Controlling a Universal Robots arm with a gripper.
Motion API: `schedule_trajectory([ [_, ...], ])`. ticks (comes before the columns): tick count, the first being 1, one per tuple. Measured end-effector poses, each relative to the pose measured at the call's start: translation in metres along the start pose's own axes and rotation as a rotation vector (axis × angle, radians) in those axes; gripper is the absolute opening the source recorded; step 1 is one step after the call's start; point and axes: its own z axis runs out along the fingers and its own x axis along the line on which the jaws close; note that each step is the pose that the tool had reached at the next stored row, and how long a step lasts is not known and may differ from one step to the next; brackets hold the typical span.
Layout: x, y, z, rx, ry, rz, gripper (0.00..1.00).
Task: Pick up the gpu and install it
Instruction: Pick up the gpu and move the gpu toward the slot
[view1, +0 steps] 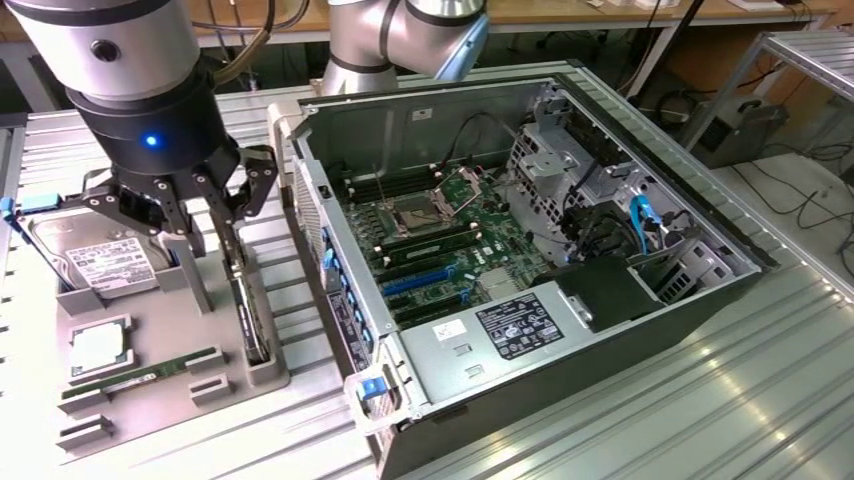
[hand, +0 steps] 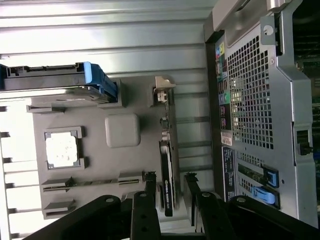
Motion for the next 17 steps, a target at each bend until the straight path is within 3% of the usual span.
schedule_trajectory([
  [17,-0.001,-0.0035,0.0361,0.0000,0.0000,0.000,0.36],
])
